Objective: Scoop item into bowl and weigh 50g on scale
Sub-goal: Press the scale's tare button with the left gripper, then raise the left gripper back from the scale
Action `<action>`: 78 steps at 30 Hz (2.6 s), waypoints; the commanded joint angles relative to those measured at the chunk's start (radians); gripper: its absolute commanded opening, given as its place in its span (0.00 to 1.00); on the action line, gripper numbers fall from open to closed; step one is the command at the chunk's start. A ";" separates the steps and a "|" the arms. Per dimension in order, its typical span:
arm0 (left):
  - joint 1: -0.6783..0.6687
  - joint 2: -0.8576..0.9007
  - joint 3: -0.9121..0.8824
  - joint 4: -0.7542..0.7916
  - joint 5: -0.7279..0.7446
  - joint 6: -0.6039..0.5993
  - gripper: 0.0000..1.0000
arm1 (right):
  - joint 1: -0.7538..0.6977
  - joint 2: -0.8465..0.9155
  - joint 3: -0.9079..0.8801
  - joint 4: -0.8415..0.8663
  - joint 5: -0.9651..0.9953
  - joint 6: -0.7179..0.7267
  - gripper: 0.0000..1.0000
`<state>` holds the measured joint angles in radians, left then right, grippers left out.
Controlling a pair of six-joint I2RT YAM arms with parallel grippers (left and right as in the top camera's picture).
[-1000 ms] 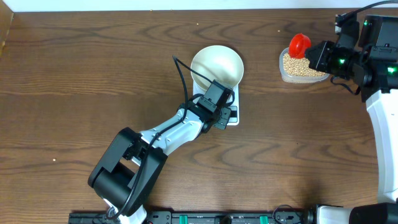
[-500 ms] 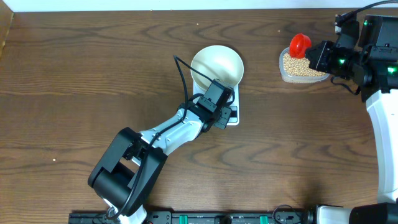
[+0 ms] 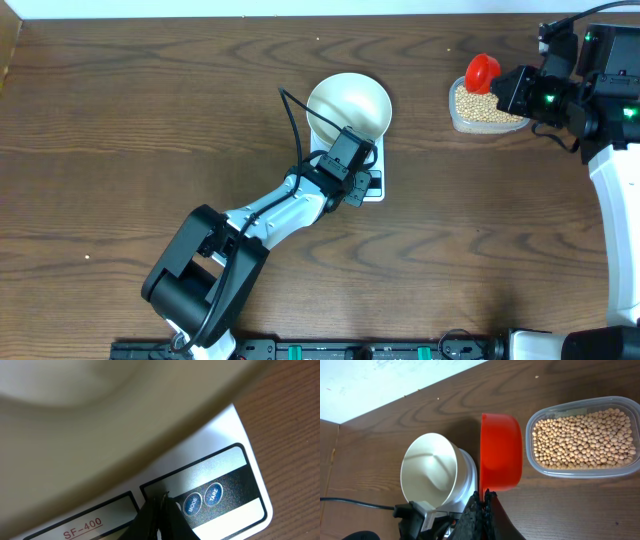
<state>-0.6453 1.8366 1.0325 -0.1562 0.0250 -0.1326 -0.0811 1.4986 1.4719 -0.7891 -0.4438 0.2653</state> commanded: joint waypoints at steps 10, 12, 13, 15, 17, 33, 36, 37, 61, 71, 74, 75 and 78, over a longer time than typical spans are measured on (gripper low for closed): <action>-0.003 0.014 -0.004 -0.002 0.017 0.009 0.07 | -0.003 0.000 0.011 0.000 0.009 -0.020 0.01; -0.002 0.032 -0.004 -0.002 0.017 0.009 0.07 | -0.003 0.000 0.011 -0.001 0.009 -0.020 0.01; -0.003 0.040 -0.004 -0.002 0.018 0.009 0.07 | -0.003 0.000 0.011 -0.001 0.009 -0.020 0.01; -0.003 0.060 -0.004 -0.002 0.020 0.009 0.07 | -0.003 0.000 0.011 -0.001 0.009 -0.020 0.01; -0.003 0.076 -0.004 -0.002 0.020 0.009 0.07 | -0.003 0.000 0.011 -0.001 0.013 -0.020 0.01; -0.002 0.121 -0.004 -0.135 0.019 0.008 0.07 | -0.003 0.000 0.011 -0.005 0.016 -0.020 0.01; -0.002 0.121 -0.004 -0.145 0.019 0.008 0.07 | -0.003 0.000 0.011 -0.007 0.016 -0.020 0.01; -0.002 0.121 -0.004 -0.145 0.019 0.008 0.07 | -0.003 0.000 0.011 -0.008 0.016 -0.020 0.01; -0.002 0.122 -0.004 -0.135 -0.164 0.009 0.07 | -0.003 0.000 0.011 -0.007 0.023 -0.019 0.01; -0.002 0.048 0.003 -0.193 -0.175 0.028 0.07 | -0.003 0.000 0.011 0.000 0.022 -0.019 0.01; -0.002 -0.050 0.020 -0.253 -0.175 0.027 0.07 | -0.003 0.000 0.011 -0.001 0.022 -0.019 0.01; -0.002 -0.104 0.027 -0.276 -0.170 0.027 0.07 | -0.003 0.000 0.011 -0.001 0.015 -0.019 0.01; -0.002 -0.263 0.032 -0.308 -0.163 0.000 0.07 | -0.003 0.000 0.011 0.000 -0.024 -0.020 0.01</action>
<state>-0.6483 1.7424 1.0584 -0.4526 -0.1127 -0.1226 -0.0811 1.4986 1.4719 -0.7906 -0.4324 0.2653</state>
